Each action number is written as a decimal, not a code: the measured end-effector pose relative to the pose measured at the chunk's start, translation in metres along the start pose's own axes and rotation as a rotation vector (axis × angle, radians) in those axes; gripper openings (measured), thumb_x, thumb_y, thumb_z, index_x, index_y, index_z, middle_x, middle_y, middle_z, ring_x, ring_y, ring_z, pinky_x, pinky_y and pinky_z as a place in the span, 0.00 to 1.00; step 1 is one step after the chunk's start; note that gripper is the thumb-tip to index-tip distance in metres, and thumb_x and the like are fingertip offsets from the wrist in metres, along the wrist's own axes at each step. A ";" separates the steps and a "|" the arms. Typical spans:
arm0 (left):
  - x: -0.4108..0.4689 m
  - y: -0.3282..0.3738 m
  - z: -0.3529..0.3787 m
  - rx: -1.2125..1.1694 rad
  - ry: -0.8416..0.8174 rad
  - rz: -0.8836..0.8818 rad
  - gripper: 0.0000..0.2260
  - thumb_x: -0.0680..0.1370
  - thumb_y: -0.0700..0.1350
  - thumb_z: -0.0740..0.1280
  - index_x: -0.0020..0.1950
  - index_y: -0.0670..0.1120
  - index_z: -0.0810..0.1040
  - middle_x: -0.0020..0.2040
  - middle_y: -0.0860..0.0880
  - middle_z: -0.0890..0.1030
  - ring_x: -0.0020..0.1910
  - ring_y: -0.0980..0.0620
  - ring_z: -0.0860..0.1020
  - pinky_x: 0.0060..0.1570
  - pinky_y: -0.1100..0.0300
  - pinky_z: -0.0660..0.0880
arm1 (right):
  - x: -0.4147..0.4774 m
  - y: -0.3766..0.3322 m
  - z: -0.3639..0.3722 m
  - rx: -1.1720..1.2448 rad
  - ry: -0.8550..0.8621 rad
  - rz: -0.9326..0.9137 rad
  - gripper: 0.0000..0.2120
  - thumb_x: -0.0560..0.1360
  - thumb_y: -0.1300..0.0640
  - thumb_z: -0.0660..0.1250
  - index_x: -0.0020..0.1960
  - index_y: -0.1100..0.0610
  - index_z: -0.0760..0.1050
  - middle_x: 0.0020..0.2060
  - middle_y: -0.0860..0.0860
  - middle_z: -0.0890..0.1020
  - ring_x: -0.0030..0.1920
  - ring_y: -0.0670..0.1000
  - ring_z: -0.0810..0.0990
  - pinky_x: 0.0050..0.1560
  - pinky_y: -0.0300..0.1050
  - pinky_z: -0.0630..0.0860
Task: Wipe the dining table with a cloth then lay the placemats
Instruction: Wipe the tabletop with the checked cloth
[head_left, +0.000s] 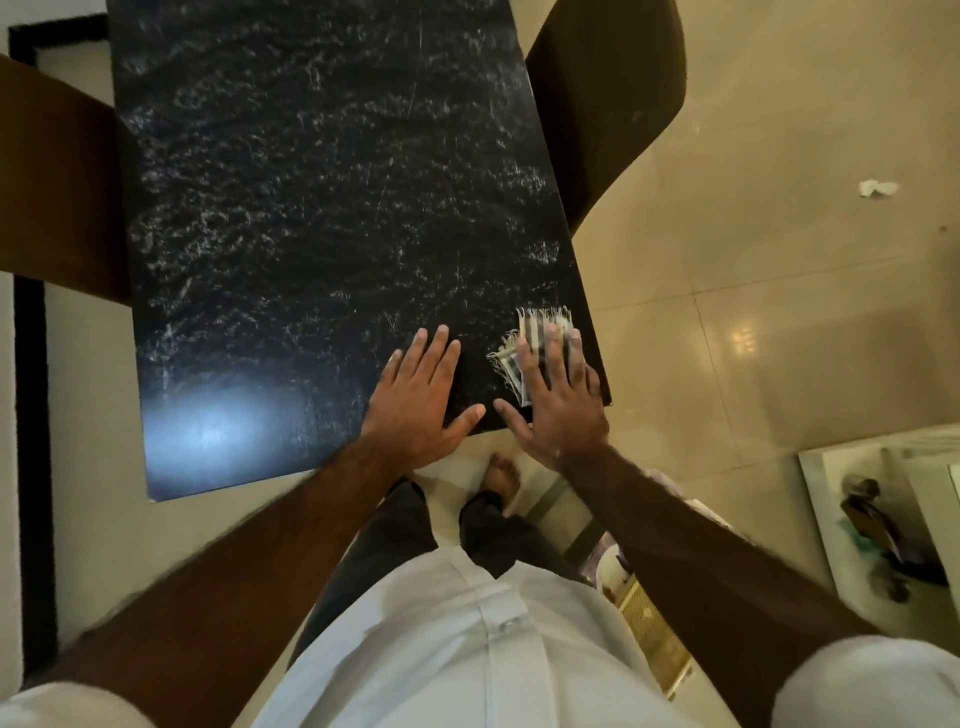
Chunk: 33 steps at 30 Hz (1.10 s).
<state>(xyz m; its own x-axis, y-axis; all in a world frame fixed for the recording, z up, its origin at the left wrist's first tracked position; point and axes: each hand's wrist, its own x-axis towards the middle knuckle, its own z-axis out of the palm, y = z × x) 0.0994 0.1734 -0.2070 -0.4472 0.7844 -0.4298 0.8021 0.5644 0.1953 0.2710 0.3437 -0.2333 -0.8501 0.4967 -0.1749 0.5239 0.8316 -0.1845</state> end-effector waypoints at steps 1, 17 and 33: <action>-0.002 0.000 0.002 0.003 0.006 -0.009 0.46 0.82 0.76 0.46 0.91 0.48 0.42 0.91 0.48 0.38 0.90 0.45 0.38 0.89 0.39 0.45 | -0.005 -0.002 0.001 -0.003 0.018 0.000 0.44 0.85 0.25 0.55 0.92 0.48 0.50 0.91 0.59 0.48 0.91 0.65 0.47 0.83 0.67 0.64; 0.001 -0.010 0.032 0.081 -0.041 -0.030 0.43 0.85 0.73 0.50 0.90 0.55 0.34 0.89 0.49 0.29 0.89 0.43 0.33 0.88 0.34 0.43 | 0.019 -0.008 0.004 0.039 0.059 0.176 0.43 0.84 0.26 0.54 0.92 0.48 0.52 0.91 0.58 0.49 0.90 0.66 0.47 0.84 0.69 0.61; -0.017 -0.044 0.035 -0.008 -0.004 -0.208 0.47 0.77 0.82 0.48 0.89 0.64 0.34 0.89 0.49 0.29 0.89 0.39 0.34 0.85 0.28 0.40 | 0.009 0.010 0.006 -0.023 0.052 0.128 0.45 0.84 0.24 0.52 0.92 0.49 0.52 0.91 0.61 0.50 0.90 0.68 0.50 0.82 0.69 0.65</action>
<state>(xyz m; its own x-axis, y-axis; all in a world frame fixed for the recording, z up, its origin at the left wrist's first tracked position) 0.0849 0.1264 -0.2391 -0.6014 0.6498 -0.4649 0.6896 0.7160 0.1088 0.2687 0.3551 -0.2429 -0.7781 0.6111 -0.1456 0.6277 0.7655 -0.1414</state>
